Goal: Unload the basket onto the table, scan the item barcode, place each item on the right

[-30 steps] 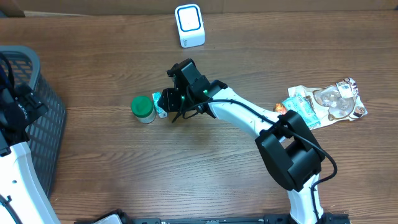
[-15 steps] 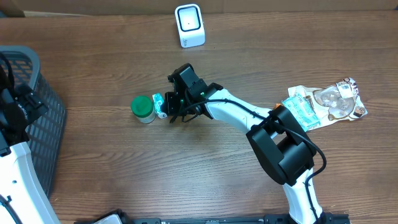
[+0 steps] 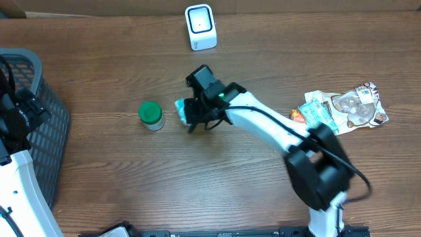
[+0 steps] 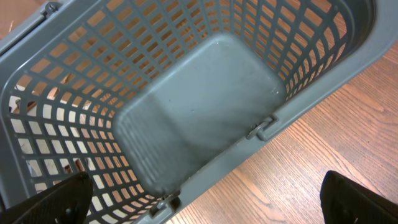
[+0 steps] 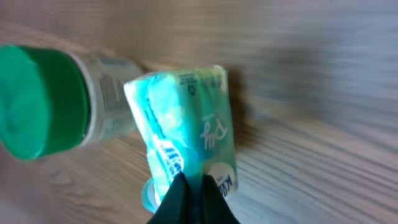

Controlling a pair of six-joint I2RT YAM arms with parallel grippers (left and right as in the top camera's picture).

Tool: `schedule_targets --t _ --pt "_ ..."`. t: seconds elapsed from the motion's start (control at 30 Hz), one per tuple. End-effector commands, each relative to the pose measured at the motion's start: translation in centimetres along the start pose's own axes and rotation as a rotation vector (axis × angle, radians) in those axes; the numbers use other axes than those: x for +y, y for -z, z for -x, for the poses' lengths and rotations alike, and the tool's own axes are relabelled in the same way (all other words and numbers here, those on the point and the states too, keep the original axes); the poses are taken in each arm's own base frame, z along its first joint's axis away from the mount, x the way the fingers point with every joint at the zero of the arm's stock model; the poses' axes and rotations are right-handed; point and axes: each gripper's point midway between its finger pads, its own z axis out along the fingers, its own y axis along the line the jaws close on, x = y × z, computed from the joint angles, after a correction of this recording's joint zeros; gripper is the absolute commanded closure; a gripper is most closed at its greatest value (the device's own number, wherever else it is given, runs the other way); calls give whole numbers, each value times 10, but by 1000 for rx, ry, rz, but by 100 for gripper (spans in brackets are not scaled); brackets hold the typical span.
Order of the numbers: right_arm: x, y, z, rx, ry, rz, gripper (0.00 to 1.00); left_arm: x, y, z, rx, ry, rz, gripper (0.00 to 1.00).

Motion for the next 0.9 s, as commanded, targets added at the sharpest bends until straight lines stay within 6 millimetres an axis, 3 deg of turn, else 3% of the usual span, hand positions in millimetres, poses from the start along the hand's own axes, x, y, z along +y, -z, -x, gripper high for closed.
schedule_targets --t 0.0,0.1,0.17,0.3,0.33,0.4,0.47,0.63,0.87 --pt "-27 64 25 -202 82 -311 96 1 1 2 -6 -10 0 1" --pt "-61 69 14 -198 124 -551 96 1 1 2 -6 -10 0 0" --pt "-76 56 2 -155 160 -660 96 1 1 2 -5 -10 0 0" --pt "-70 27 -19 -74 186 -636 94 1 1 2 -6 -10 0 1" --pt "-63 19 -25 -51 194 -605 84 1 1 2 -6 -10 0 0" --pt "-51 14 -30 -42 206 -562 50 1 1 2 -6 -10 0 0" --pt "-43 13 -31 -48 217 -547 37 1 1 2 -5 -10 0 0" --pt "-32 16 -31 28 133 -376 39 1 1 2 -5 -10 0 1" --pt "-64 31 -14 157 -124 -102 72 1 1 2 -5 -10 0 0"
